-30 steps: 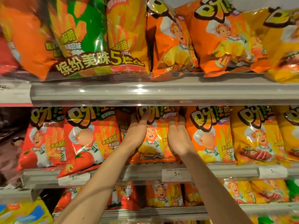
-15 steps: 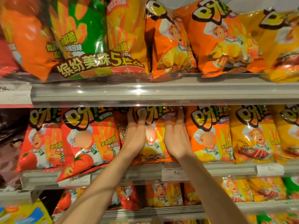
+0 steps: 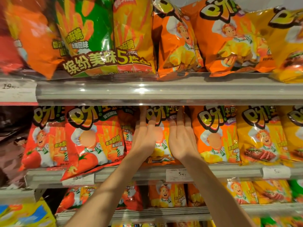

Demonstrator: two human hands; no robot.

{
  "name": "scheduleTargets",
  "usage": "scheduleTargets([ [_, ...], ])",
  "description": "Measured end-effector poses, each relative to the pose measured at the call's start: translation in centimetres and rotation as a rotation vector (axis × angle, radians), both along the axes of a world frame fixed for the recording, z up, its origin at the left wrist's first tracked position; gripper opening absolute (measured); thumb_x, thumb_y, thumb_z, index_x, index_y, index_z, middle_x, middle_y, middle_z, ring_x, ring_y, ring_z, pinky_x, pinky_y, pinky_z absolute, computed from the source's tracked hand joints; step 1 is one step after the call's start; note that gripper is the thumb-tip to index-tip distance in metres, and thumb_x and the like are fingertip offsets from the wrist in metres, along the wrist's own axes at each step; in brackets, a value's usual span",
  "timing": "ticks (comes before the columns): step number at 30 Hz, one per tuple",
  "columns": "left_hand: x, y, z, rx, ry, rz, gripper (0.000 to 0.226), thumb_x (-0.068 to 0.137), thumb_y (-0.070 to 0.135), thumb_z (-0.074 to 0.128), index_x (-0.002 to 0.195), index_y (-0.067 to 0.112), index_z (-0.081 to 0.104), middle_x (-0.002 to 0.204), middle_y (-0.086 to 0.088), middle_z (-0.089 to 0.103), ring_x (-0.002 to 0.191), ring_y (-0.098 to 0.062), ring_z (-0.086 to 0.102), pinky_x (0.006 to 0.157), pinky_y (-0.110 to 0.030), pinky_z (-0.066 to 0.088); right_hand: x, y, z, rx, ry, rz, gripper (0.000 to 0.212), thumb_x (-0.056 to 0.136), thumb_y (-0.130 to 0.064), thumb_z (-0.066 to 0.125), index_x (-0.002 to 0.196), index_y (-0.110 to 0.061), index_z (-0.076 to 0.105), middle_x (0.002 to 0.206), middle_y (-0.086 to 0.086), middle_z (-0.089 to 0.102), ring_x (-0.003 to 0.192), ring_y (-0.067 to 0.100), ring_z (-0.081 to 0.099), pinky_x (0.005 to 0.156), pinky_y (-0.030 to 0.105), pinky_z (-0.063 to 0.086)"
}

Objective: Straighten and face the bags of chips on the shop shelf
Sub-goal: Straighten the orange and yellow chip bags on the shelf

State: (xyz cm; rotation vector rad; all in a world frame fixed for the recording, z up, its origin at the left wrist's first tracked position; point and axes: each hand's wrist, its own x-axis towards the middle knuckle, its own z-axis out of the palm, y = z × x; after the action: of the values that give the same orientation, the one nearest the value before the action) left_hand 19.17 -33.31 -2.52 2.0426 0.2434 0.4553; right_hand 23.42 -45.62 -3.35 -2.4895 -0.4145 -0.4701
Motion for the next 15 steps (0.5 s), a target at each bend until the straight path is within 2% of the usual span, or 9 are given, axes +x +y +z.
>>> scheduleTargets([
  [2, 0.4, 0.3, -0.2, -0.006, -0.021, 0.049, 0.045, 0.105, 0.013, 0.034, 0.149, 0.019, 0.041, 0.157, -0.012, 0.036, 0.133, -0.03, 0.042, 0.102, -0.03, 0.033, -0.3, 0.1, 0.2, -0.017, -0.002, -0.01, 0.056, 0.104, -0.034, 0.009, 0.156, -0.022, 0.028, 0.169, 0.004, 0.002, 0.154, 0.027, 0.005, 0.124, 0.044, 0.019],
  [3, 0.5, 0.4, -0.1, -0.021, -0.046, 0.029, 0.048, 0.105, 0.015, 0.033, 0.152, 0.025, 0.036, 0.159, -0.009, 0.033, 0.133, -0.03, 0.041, 0.106, -0.035, 0.033, -0.3, 0.2, 0.2, -0.003, -0.008, -0.004, 0.052, 0.107, -0.03, 0.014, 0.156, -0.021, 0.029, 0.169, 0.005, 0.004, 0.154, 0.027, 0.006, 0.124, 0.043, 0.019],
  [5, 0.5, 0.6, 0.0, -0.062, -0.083, -0.009, 0.052, 0.106, 0.031, 0.032, 0.154, 0.045, 0.019, 0.16, -0.002, 0.03, 0.138, -0.029, 0.037, 0.108, -0.038, 0.031, -1.1, 0.1, 0.7, 0.125, 0.032, 0.01, 0.052, 0.108, -0.034, 0.019, 0.158, -0.022, 0.023, 0.168, 0.005, 0.01, 0.154, 0.024, 0.009, 0.124, 0.037, 0.015],
  [7, -0.1, 0.7, -0.1, -0.072, -0.116, -0.046, 0.054, 0.106, 0.036, 0.034, 0.155, 0.046, 0.014, 0.163, 0.001, 0.024, 0.146, -0.025, 0.028, 0.11, -0.034, 0.026, -1.7, -0.2, 1.1, 0.243, 0.076, 0.057, 0.055, 0.108, -0.041, 0.025, 0.16, -0.025, 0.015, 0.168, 0.003, 0.009, 0.154, 0.02, 0.009, 0.122, 0.033, 0.012],
  [9, -1.0, 0.8, -0.5, -0.08, -0.172, -0.082, 0.058, 0.105, 0.042, 0.039, 0.155, 0.046, 0.01, 0.164, 0.004, 0.018, 0.15, -0.017, 0.019, 0.112, -0.029, 0.02, -2.4, -0.7, 1.5, 0.276, 0.081, 0.098, 0.057, 0.107, -0.045, 0.029, 0.16, -0.028, 0.015, 0.168, 0.0, 0.006, 0.154, 0.018, 0.007, 0.121, 0.031, 0.011],
  [12, -1.6, 1.0, -1.1, -0.037, -0.195, -0.153, 0.066, 0.101, 0.051, 0.043, 0.155, 0.048, 0.005, 0.165, 0.01, 0.011, 0.151, -0.007, 0.009, 0.112, -0.026, 0.013, -3.7, -1.7, 1.5, 0.243, -0.03, 0.144, 0.054, 0.106, -0.044, 0.036, 0.155, -0.024, 0.029, 0.164, 0.0, 0.018, 0.152, 0.016, 0.017, 0.121, 0.031, 0.02],
  [15, -1.8, 0.9, -1.0, 0.025, -0.149, -0.186, 0.073, 0.098, 0.057, 0.048, 0.154, 0.052, 0.001, 0.165, 0.013, 0.005, 0.151, -0.007, 0.008, 0.109, -0.026, 0.012, -4.6, -3.1, 1.3, 0.204, -0.23, 0.2, 0.042, 0.105, -0.031, 0.046, 0.145, -0.018, 0.045, 0.148, 0.001, 0.04, 0.141, 0.013, 0.034, 0.111, 0.019, 0.025],
])
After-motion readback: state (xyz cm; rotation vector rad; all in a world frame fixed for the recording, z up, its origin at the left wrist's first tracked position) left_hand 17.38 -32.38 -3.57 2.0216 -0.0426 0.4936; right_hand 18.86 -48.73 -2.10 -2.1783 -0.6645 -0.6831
